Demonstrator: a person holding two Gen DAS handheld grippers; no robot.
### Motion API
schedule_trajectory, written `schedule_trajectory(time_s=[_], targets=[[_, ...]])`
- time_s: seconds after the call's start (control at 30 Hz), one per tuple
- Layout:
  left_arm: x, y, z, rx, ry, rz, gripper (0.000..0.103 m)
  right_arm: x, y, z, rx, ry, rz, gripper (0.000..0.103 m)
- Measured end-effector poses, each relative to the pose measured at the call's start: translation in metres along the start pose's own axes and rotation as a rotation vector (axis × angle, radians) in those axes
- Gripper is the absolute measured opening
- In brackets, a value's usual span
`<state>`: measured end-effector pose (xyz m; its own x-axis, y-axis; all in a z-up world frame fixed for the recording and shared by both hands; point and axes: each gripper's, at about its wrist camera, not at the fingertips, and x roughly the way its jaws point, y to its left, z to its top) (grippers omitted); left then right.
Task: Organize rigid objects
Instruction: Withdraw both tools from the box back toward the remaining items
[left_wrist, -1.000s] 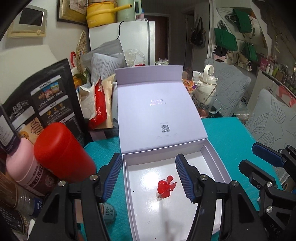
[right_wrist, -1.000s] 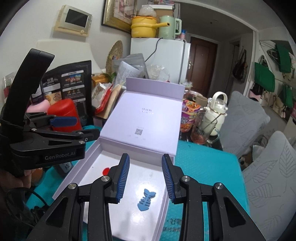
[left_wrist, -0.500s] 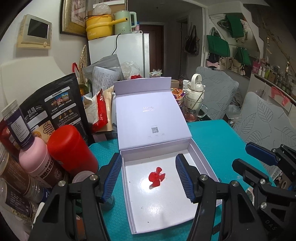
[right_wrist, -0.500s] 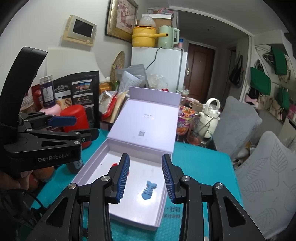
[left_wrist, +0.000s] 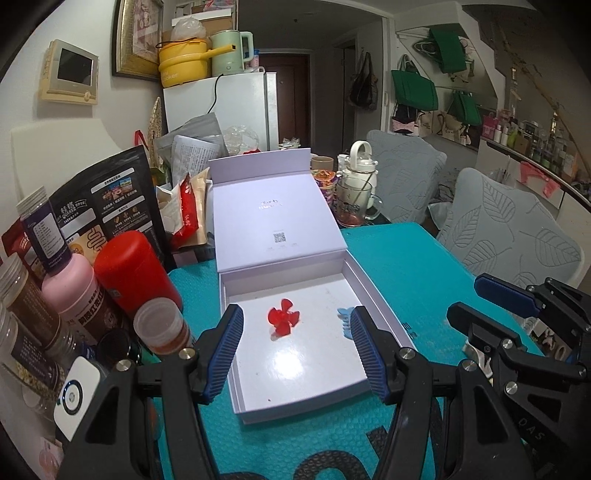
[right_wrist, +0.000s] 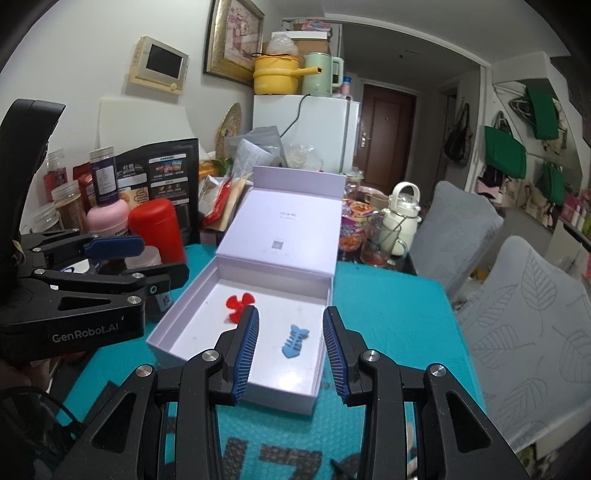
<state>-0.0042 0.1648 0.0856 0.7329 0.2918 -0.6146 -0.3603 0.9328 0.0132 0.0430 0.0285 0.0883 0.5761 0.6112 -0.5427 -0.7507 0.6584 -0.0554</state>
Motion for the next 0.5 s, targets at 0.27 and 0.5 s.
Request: schedule_trajectory(time_s=[0.27, 0.5], targets=[[-0.013, -0.013, -0.025, 0.012, 0.007, -0.045, 0.06, -0.018, 0.002, -0.024, 0.028, 0.025, -0.025, 0.036], [-0.023, -0.025, -0.049, 0.029, 0.029, -0.096, 0.06, -0.035, 0.002, -0.046, 0.067, 0.04, -0.053, 0.037]])
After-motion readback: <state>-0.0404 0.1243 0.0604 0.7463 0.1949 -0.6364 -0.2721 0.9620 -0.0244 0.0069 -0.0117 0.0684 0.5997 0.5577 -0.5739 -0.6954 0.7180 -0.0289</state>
